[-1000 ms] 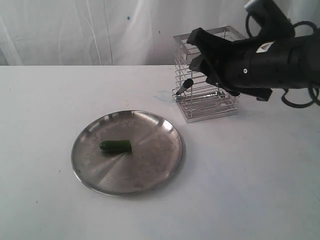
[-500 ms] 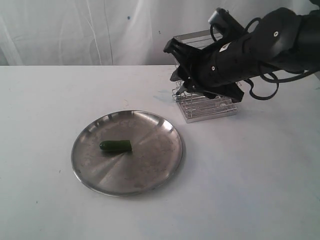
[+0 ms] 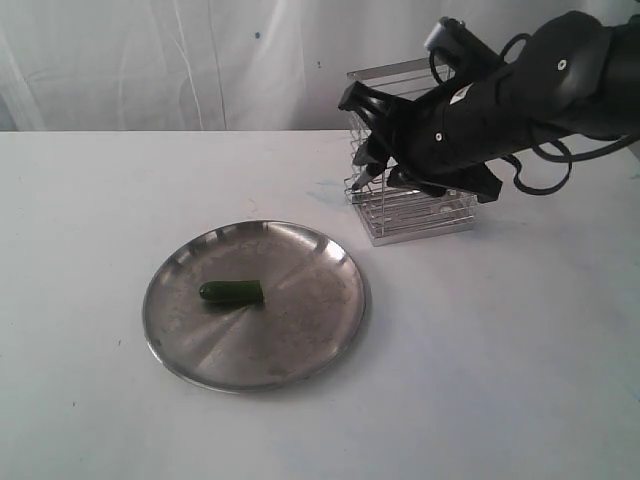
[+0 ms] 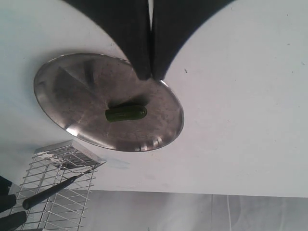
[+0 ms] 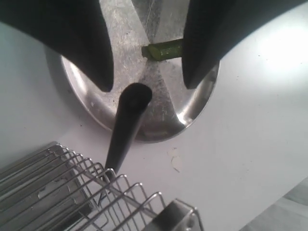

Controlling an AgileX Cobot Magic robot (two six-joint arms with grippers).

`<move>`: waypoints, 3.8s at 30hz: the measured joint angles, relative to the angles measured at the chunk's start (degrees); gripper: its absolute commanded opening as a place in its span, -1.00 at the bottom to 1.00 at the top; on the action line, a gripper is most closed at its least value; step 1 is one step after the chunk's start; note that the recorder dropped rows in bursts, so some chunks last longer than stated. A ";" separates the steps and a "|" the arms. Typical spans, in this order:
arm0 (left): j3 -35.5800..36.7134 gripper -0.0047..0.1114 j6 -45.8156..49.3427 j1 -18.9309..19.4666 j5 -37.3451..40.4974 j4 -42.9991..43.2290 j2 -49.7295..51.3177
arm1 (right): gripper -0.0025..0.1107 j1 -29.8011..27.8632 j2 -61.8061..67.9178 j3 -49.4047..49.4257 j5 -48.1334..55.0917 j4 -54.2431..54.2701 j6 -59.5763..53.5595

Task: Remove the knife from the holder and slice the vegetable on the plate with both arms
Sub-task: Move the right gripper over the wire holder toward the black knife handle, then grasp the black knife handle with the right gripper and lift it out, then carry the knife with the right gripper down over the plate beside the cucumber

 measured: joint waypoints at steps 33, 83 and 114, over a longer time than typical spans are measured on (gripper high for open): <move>0.00 -0.92 0.00 0.00 0.00 0.00 0.00 | -0.74 -2.01 8.35 -5.22 -2.36 -3.64 -8.12; 0.00 -0.92 0.00 0.00 0.00 0.00 0.00 | -0.96 2.91 -22.06 -0.58 13.49 -13.37 -27.92; 0.00 -0.92 0.00 0.00 0.00 0.00 0.00 | -0.96 21.49 -1.27 23.22 -39.68 -13.26 -29.76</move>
